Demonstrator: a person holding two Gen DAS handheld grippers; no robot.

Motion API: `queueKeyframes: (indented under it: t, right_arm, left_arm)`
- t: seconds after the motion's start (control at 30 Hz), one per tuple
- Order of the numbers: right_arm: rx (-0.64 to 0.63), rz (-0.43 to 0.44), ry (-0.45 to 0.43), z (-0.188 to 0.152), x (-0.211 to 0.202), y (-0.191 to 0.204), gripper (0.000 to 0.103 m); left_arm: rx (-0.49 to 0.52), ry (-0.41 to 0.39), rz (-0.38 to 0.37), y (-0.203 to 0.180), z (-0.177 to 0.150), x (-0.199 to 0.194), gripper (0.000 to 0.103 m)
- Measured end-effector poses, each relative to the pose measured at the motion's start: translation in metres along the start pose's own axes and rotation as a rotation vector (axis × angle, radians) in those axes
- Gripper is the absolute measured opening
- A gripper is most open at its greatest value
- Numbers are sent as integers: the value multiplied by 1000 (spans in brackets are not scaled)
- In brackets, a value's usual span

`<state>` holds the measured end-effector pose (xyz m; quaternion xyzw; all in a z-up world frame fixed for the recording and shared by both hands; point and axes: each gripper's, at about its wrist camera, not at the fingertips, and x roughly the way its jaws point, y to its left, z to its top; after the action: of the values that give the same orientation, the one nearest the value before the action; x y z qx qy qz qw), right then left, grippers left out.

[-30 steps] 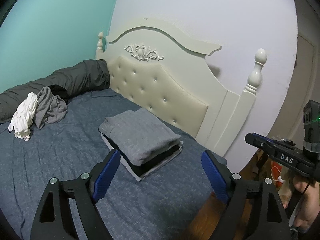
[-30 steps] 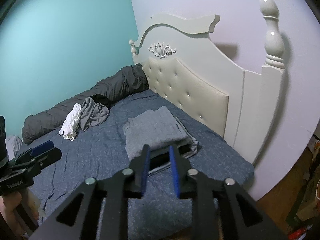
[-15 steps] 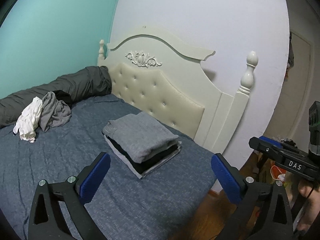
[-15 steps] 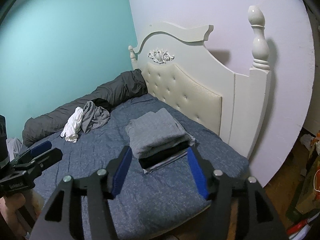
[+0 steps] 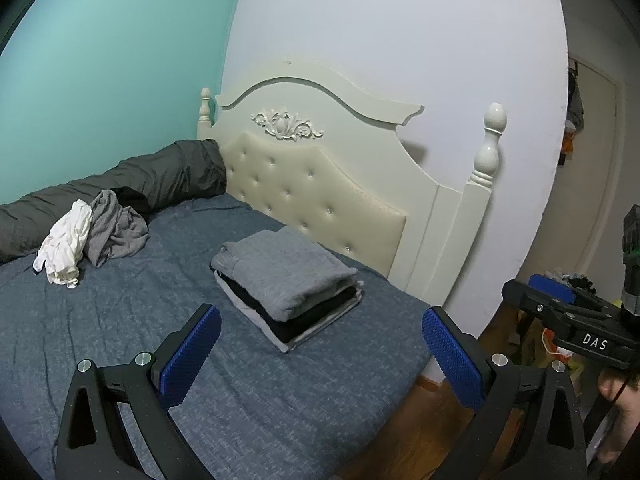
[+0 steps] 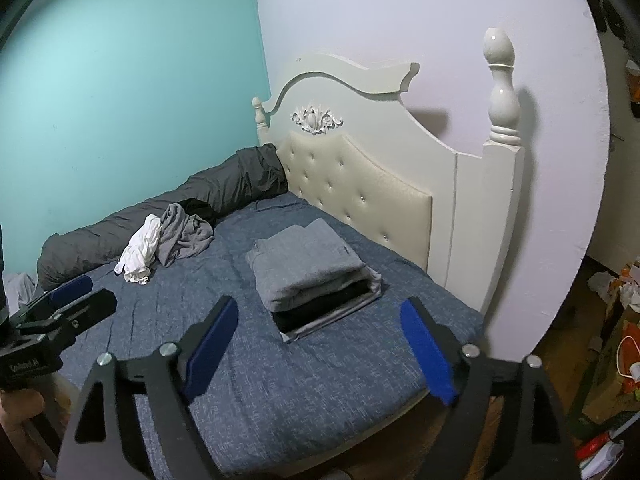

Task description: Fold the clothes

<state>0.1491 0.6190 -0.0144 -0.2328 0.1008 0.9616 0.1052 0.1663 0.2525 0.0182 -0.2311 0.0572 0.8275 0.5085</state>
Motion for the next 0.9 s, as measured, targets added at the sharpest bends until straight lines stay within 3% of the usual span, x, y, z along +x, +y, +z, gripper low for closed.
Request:
queueKeyframes:
  t: [0.43,0.9]
  right_arm:
    - [14,-13,-25,-13,-12,0,94]
    - [0,-1,-20,-22,-18,7,94]
  left_arm:
    - [-28,12,14,6,-11,-12,103]
    - [-9,43,28,3,-25,-12,103]
